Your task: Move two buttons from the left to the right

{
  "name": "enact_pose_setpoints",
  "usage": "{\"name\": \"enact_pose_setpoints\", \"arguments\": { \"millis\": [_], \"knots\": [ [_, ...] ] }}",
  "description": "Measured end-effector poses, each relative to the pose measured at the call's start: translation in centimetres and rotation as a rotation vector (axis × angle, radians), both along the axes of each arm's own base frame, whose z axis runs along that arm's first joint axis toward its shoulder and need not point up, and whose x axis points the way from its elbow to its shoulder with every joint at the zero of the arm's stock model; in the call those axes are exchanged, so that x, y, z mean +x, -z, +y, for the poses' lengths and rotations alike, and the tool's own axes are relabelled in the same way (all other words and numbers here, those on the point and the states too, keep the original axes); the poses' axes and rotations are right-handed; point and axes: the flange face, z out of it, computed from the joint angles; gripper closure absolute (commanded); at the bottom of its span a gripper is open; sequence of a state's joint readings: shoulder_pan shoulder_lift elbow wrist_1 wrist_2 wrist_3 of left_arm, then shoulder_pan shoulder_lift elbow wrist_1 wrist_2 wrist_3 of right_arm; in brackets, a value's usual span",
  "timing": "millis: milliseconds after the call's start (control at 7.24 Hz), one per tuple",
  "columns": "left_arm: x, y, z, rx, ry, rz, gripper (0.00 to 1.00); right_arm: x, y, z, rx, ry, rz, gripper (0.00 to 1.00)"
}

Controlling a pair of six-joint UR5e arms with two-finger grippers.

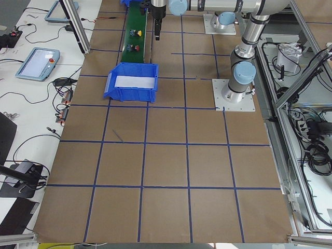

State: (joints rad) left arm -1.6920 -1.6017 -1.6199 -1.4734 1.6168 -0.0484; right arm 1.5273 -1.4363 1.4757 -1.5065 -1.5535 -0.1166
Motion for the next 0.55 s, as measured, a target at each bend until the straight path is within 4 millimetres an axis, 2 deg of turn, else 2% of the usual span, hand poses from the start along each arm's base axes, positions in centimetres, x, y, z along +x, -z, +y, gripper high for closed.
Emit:
{"name": "enact_pose_setpoints", "arguments": {
  "millis": [552],
  "knots": [
    [0.06,-0.15,-0.05,-0.002,0.003,-0.001,0.0,-0.2,0.03,-0.04,0.001,0.0,0.006,0.0]
  ]
}}
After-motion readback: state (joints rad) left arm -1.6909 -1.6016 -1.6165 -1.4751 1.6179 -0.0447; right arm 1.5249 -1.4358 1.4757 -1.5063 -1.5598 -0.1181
